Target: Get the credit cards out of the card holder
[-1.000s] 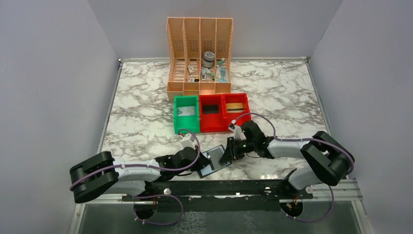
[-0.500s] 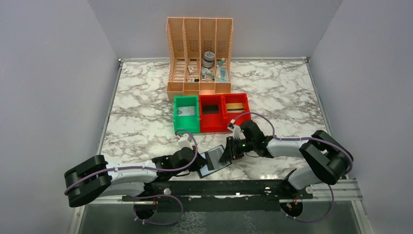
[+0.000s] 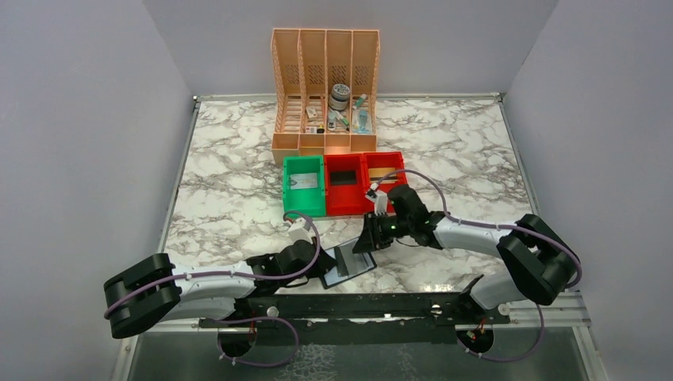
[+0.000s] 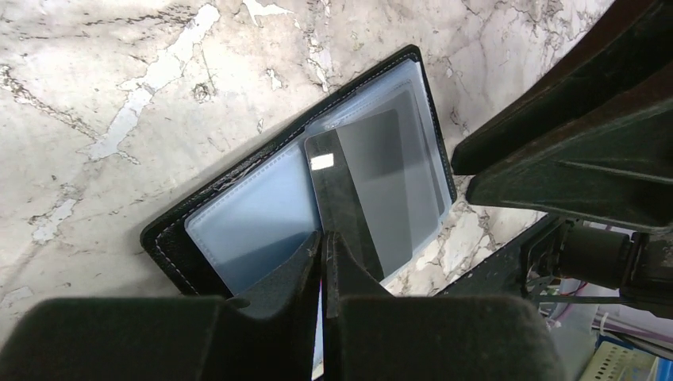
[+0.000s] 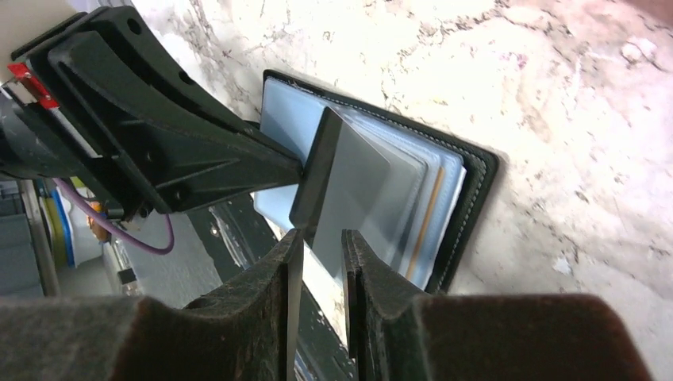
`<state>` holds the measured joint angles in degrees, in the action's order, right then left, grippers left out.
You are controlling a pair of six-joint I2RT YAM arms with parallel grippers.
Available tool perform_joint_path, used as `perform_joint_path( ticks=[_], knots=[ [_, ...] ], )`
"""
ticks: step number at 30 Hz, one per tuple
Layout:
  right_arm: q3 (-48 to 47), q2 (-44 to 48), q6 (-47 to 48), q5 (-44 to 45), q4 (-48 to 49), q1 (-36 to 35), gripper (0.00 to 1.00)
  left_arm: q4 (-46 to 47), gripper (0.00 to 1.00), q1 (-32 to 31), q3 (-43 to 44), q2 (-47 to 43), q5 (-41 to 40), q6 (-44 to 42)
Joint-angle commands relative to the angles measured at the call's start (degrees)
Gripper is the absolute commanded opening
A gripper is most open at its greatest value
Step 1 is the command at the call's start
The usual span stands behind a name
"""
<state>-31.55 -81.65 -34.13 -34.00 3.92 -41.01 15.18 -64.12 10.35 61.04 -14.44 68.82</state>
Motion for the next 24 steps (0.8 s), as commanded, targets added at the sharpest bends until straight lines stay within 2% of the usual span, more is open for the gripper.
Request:
perform_joint_path(
  ticks=[1, 6, 12, 18, 24],
  knots=[
    [-2.52, -4.3, 0.56, 0.84, 0.33, -1.71, 0.26, 1.34, 0.13, 0.31, -1.05, -0.35, -1.26, 1.11],
    [-3.16, -9.39, 0.47, 6.12, -2.85, -1.88, 0.26, 2.12, 0.27, 0.39, -1.66, -0.53, -0.62, 2.45],
    [1.26, -9.06, -0.41, 10.09, -2.78, -1.88, 0.26, 4.73, 0.41, 0.42, -4.64, -2.47, 0.24, 4.19],
    [3.67, -10.2, -1.83, 9.59, 0.7, -1.87, 0.26, 9.57, 0.42, 0.53, -5.31, -1.58, 2.97, 3.4],
    [3.82, -11.33, -2.21, 9.63, 1.56, -1.87, 0.26, 15.08, 0.42, 0.74, -5.03, 3.14, 5.38, 4.23]
  ],
)
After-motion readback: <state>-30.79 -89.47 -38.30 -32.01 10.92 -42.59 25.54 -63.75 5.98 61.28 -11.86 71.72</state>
